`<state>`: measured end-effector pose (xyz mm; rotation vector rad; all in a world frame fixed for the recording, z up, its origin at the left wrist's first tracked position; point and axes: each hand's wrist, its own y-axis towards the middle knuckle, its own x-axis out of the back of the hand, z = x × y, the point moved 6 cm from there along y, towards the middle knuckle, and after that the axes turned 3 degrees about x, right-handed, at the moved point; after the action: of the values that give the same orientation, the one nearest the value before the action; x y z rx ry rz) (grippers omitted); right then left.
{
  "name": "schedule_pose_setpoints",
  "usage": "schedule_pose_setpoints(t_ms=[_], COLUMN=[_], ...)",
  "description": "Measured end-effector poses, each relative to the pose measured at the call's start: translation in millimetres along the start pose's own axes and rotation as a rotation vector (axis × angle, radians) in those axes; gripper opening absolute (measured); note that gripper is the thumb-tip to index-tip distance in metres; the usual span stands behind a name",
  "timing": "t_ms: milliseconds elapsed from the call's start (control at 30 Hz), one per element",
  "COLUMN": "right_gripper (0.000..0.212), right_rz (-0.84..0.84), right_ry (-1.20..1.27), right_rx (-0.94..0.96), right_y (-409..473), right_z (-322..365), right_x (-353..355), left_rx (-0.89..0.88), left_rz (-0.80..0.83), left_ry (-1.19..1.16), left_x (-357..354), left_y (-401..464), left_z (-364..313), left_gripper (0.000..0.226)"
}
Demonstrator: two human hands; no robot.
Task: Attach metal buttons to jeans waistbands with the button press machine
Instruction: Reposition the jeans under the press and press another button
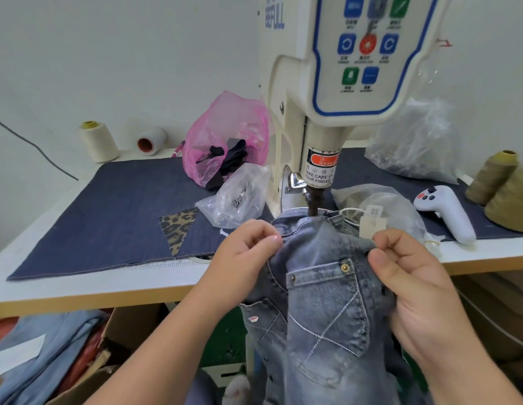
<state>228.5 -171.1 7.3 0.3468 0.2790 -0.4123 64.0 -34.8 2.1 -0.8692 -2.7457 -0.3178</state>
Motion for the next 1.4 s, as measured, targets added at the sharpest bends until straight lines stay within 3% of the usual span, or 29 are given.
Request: schedule_pose_setpoints(t_ms=[33,67,200,267,300,333,400,467,533,633,767,900,1067,1233,1333,1400], right_gripper=[0.046,0.047,0.049,0.029,0.023,0.035,0.045,0.038,0.053,0.008,0.011,0.026,0.024,0.011,0.007,0.018], right_rz=[0.018,0.026,0.016,0.191,0.132,-0.029,-0.108,-0.149,-0.166,-0.234,-0.271,-0.214,0.138,0.222,0.298,0.378], right_ry=[0.086,0.153,0.265,0.526,0.508,0.484,0.546,0.403,0.296,0.033,-0.185,-0.524,-0.926,-0.947,-0.921,-0.833], right_rx=[-0.021,-0.038,-0.074,-0.076,-0.100,-0.129,-0.153,-0.151,-0.170,-0.117,-0.140,-0.026,0.281,0.229,0.158,0.035], right_y=[-5.1,-10.0,-19.3,-21.8,-20.4,-22.3,-27.3,-19.4,-11.8,-5.6,-8.0,-13.5,-31.7,-34.3,-33.9,-35.8], right_z=[4.4,9.2,22.0,29.6,38.1,34.8,34.9,33.4,28.0,26.0,16.5,20.0,35.8,35.3,33.6,25.1], right_x=[-4.5,-7.6,-12.0,-18.5,-17.2,-2.5,5.0,6.9,18.1,26.4,25.7,18.6,-30.3,-45.3,-45.5,-45.4], left_rx=[0.050,0.080,0.112,0.098,0.095,0.098,0.119,0.149,0.159,0.171,0.263,0.369,0.413,0.448,0.418,0.371], left_rz=[-0.017,-0.019,0.101,0.262,0.338,0.395,0.467,0.485,0.465,0.424,0.339,0.268,0.264,0.261,0.225,0.209], left_ry=[0.022,0.072,0.107,0.035,-0.020,-0.098,-0.296,-0.472,-0.612,-0.747,-0.726,-0.651,-0.590,-0.568,-0.452,-0.300], left_x=[4.6,7.9,6.7,-4.3,-10.4,-14.8,-18.8,-19.3,-18.3,-16.3,-9.8,-1.0,1.9,5.2,12.6,16.4], left_y=[-0.6,-1.1,-3.9,-6.6,-8.4,-10.3,-12.1,-12.7,-12.8,-13.0,-12.5,-13.0,-18.9,-19.3,-14.5,-12.5], left_z=[6.0,10.8,17.5,12.0,7.9,5.2,-0.1,-6.0,-10.0,-16.6,-23.8,-24.4,-29.4,-24.5,-18.8,-17.1], left_gripper=[0.004,0.008,0.043,0.050,0.049,0.049,0.049,0.043,0.039,0.041,0.047,0.051,0.050,0.052,0.036,0.021])
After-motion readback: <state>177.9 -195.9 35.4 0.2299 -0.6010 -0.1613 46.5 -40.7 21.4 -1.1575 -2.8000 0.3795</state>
